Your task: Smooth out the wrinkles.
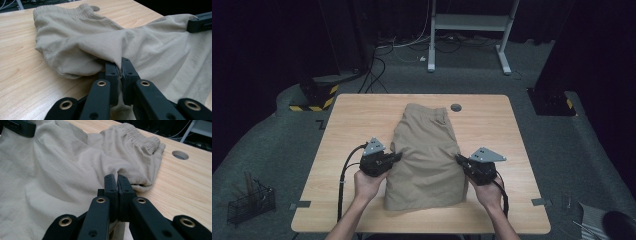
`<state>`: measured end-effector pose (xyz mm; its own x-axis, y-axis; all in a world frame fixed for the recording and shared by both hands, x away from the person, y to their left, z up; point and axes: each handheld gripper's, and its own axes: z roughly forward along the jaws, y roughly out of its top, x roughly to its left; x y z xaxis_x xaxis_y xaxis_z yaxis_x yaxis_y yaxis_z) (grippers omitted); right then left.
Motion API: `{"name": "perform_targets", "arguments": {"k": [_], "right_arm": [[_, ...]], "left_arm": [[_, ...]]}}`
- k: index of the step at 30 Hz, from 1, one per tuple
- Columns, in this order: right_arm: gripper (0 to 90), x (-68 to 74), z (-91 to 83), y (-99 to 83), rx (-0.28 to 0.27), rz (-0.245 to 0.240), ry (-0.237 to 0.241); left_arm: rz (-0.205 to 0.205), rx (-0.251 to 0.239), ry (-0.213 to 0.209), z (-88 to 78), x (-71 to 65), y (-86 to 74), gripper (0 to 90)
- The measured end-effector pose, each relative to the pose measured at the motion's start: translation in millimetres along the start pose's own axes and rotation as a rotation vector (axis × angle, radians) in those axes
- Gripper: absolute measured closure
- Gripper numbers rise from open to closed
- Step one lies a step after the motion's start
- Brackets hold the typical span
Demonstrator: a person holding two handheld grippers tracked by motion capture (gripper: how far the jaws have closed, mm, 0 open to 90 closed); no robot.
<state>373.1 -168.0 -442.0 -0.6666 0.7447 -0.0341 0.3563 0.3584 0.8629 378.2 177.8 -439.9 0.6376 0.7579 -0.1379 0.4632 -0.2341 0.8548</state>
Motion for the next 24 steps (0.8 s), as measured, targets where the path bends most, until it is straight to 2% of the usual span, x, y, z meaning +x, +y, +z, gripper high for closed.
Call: {"name": "perform_targets", "arguments": {"k": [11, 19, 24], "right_arm": [[87.9, -0.6, -7.8, 18.0, -0.031, -0.021, -0.005], [87.9, -3.3, -10.7, 25.5, -0.031, -0.018, -0.002], [87.9, -1.6, -19.9, 29.3, -0.065, -0.029, -0.002]], "left_arm": [[0.034, -0.029, 0.009, -12.6, 0.1, 19.2, 86.3], [0.034, -0.039, -0.001, -15.0, 1.2, 25.0, 86.3], [0.041, -0.063, -0.006, -21.0, -2.6, 27.4, 86.2]]}}
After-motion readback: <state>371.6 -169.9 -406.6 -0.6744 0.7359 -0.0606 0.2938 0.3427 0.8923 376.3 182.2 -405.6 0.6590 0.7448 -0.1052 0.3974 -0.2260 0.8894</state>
